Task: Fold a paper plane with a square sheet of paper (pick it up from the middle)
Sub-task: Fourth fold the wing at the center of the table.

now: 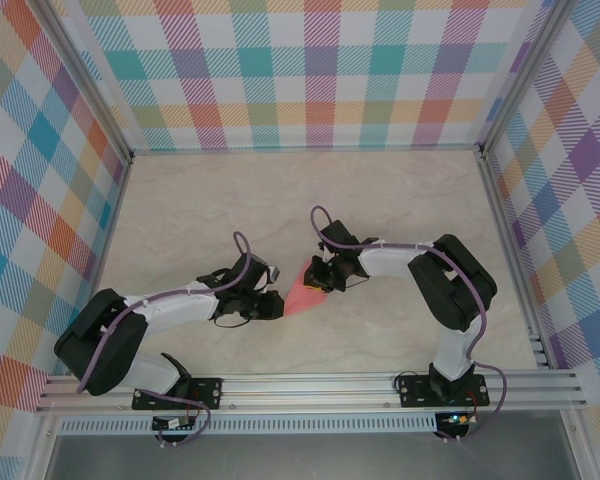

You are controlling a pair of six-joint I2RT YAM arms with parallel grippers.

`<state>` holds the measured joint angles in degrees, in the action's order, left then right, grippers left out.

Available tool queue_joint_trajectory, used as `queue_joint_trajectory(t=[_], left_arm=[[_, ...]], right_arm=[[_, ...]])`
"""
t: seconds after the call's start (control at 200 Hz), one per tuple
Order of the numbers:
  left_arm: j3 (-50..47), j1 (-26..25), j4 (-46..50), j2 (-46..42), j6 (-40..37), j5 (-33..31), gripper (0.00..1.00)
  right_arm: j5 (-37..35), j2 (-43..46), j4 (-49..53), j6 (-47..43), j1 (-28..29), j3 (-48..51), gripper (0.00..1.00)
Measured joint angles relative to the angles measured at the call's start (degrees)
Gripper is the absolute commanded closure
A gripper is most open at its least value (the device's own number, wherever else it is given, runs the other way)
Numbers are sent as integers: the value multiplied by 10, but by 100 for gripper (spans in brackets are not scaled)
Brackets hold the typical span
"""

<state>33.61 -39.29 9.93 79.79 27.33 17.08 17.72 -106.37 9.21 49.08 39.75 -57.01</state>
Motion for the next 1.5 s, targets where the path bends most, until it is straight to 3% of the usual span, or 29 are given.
queue_joint_trajectory(t=[0.3, 0.855, 1.06, 1.25, 1.5], left_arm=[[0, 0, 7, 4, 0, -2, 89], [14, 0, 50, 23, 1, -9, 86], [19, 0, 80, -41, 20, -32, 81], [19, 0, 10, -70, 79, -32, 84], [23, -5, -98, 36, 136, 1, 91]], right_arm=[[0, 0, 0, 0, 0, 0, 83], [1, -1, 1, 0, 0, -1, 84], [1, -1, 1, 0, 0, -1, 84], [1, -1, 1, 0, 0, -1, 84], [1, -2, 1, 0, 0, -1, 84]])
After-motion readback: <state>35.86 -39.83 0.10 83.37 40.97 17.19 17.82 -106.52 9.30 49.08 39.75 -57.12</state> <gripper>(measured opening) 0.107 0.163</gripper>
